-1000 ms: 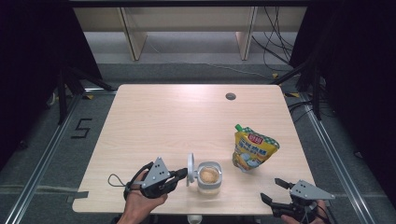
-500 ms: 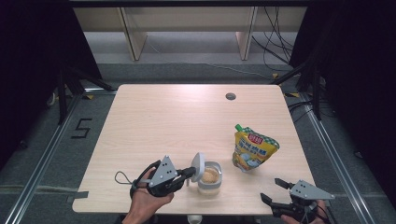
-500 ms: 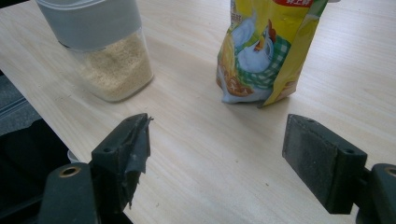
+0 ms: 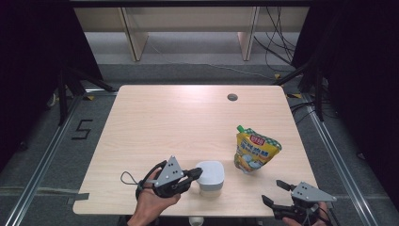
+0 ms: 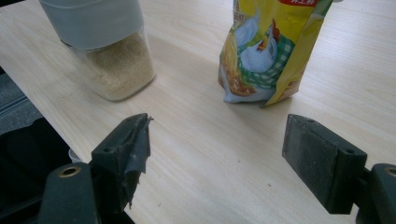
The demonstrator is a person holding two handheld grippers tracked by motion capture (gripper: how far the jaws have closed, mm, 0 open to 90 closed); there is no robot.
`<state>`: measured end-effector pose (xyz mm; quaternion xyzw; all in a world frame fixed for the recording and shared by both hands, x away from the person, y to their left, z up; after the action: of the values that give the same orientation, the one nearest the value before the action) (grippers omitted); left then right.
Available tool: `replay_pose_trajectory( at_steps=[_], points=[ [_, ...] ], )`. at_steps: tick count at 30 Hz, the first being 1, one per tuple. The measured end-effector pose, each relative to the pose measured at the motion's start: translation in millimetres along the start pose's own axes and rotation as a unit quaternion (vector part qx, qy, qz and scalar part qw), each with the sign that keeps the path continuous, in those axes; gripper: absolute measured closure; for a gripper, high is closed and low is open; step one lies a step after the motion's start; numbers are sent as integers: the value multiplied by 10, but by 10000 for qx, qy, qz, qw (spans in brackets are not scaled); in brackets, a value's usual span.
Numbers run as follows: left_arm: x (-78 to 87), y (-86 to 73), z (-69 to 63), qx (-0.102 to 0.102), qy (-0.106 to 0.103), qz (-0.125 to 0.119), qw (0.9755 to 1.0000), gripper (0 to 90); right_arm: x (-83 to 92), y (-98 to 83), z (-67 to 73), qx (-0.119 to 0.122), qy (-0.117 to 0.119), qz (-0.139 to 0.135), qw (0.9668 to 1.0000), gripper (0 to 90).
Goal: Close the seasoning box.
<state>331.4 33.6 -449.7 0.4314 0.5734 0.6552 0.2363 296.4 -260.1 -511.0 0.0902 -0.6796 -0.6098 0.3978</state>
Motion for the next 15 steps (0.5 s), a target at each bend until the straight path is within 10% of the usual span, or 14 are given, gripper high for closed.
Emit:
replay_pose_trajectory(
  at_steps=[15],
  points=[
    [310, -132, 205, 447, 274, -54, 9986, 426, -10, -48, -38, 35, -50, 100, 9999, 241]
  ],
)
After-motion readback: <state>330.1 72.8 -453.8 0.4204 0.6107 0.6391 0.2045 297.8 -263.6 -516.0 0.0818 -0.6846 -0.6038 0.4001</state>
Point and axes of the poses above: each handheld gripper's, and its own axes: x roughly backward along the jaws, y roughly out of its top, z roughly to its left, the point moved 7 cm from there along -x, roughly forward along the jaws, and after that the axes turned 5 degrees about -z, right-handed, at the moved point
